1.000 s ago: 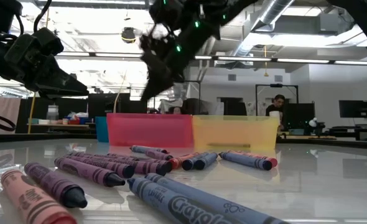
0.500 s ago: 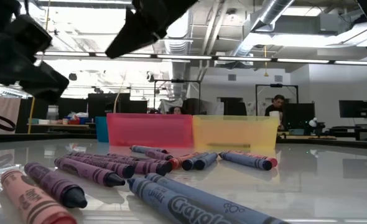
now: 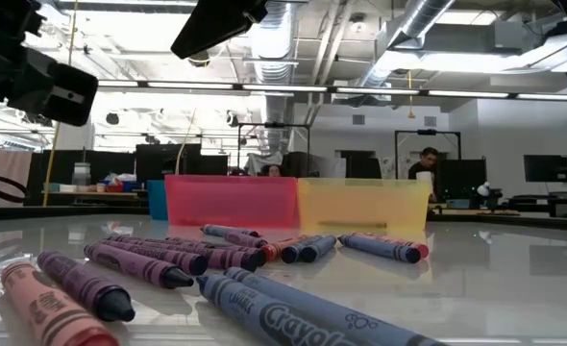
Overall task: Sort crayons
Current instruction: Put the red crayon into the red bin
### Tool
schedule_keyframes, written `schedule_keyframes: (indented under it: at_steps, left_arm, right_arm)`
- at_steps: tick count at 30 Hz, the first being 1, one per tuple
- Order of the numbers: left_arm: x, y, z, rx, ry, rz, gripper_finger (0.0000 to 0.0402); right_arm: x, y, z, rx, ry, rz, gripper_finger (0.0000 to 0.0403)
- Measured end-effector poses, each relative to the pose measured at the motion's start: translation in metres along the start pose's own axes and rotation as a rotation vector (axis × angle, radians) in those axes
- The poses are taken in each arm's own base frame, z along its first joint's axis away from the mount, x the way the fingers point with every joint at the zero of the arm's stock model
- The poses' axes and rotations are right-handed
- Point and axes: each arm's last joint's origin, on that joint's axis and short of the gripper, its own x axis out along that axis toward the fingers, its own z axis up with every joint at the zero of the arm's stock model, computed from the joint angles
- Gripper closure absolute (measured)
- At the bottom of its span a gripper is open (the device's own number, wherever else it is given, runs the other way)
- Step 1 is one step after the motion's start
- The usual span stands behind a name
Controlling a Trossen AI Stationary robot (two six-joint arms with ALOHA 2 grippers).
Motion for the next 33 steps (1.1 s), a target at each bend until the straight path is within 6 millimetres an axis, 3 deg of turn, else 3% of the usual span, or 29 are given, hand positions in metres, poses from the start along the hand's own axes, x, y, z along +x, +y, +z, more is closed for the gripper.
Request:
schedule_keyframes:
  at_steps: [11, 18, 27, 33]
  left_arm:
    - [0.021, -0.023, -0.002, 0.176, 0.099, -0.130, 0.0303]
    - [0.052, -0.037, 0.017, 0.361, 0.195, -0.221, 0.0303]
    - [0.095, -0.044, 0.004, 0.501, 0.404, -0.318, 0.0303]
    - [0.117, -0.043, 0.004, 0.456, 0.464, -0.373, 0.0303]
  right_arm:
    - [-0.003, -0.002, 0.002, 0.000, 0.007, 0.001, 0.0354]
    - [-0.003, -0.002, 0.002, 0.003, 0.007, 0.000, 0.0354]
    - [-0.003, -0.002, 0.002, 0.009, 0.007, 0.000, 0.0354]
    - [-0.003, -0.002, 0.002, 0.018, 0.010, 0.002, 0.0354]
